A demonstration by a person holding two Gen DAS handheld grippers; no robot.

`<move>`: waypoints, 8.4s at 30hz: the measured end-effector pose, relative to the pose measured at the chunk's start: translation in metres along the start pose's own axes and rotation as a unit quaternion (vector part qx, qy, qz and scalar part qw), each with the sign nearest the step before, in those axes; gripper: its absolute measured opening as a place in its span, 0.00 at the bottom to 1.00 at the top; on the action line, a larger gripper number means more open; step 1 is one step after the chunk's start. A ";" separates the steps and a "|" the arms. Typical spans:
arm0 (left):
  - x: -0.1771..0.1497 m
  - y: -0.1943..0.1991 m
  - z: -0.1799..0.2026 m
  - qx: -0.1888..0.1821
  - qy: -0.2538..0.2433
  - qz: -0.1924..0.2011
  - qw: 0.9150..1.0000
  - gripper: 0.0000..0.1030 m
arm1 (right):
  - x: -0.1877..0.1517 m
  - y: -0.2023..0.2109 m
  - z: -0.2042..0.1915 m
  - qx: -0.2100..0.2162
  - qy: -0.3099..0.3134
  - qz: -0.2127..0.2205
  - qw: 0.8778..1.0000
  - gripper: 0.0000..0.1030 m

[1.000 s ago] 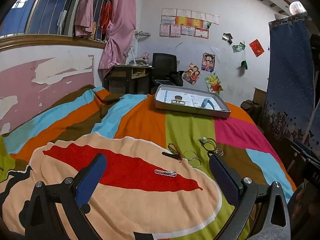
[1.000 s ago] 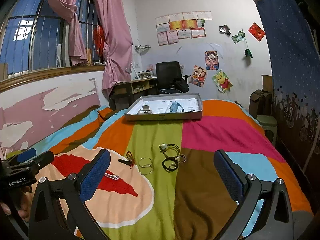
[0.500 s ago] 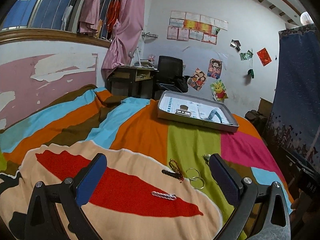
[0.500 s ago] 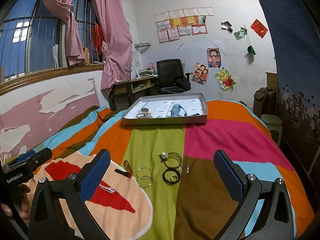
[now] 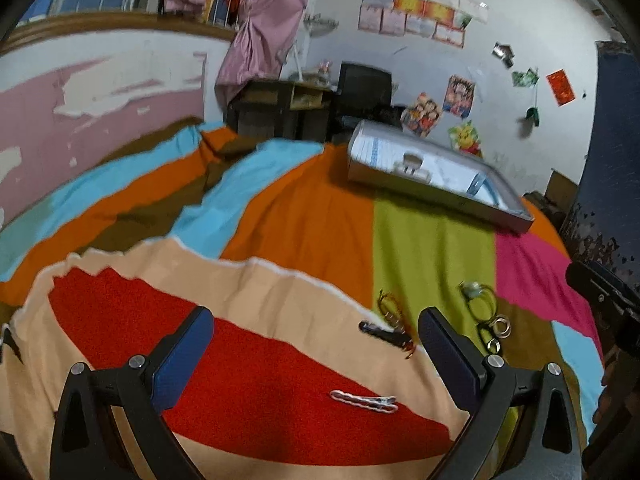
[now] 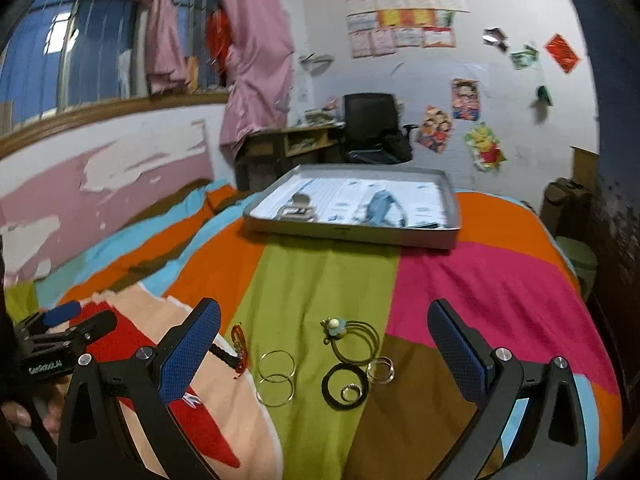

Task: Organize jewelry
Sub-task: 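Withdraw both tools from the tray back toward the remaining jewelry, then grasp the silver hair barrette with the left tool while the right tool grasps a silver hoop, then carry the barrette in the left tool while the right tool carries the hoop to the tray, then release the barrette from the left tool while the right tool drops the hoop onto the tray, then withdraw both tools from the tray back above the bedspread, then close the left tool on the black hair pin while the right tool grips the hair tie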

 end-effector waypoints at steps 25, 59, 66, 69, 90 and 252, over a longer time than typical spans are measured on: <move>-0.063 -0.062 0.011 -0.161 0.076 -0.255 0.950 0.39 | -0.086 -0.110 -0.051 0.150 0.131 -0.203 0.959 0.38; -0.061 -0.112 0.026 -0.212 0.159 -0.285 0.921 0.32 | -0.121 -0.134 -0.052 0.148 0.079 -0.297 0.940 0.03; -0.061 -0.116 0.030 -0.189 0.144 -0.277 0.931 0.23 | -0.121 -0.136 -0.051 0.151 0.069 -0.303 0.938 0.04; -0.061 -0.122 0.029 -0.165 0.133 -0.277 0.937 0.10 | -0.122 -0.137 -0.052 0.148 0.072 -0.303 0.939 0.04; 0.016 -0.074 0.072 -0.169 -0.018 -0.139 0.976 0.09 | -0.056 -0.110 -0.047 0.124 0.056 -0.176 0.975 0.03; 0.020 -0.047 0.028 -0.089 -0.044 0.011 0.995 1.00 | 0.012 -0.027 0.059 -0.039 -0.013 -0.008 0.999 0.98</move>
Point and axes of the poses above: each gripper's, at about its wrist camera, not at the fingertips, and y roughly against the way its jaws point, z to its right, x to its top, the point moved 5 cm from there along -y, roughly the way its jaws point, and after that the axes turned 4 degrees about z, right-handed, at the moved point
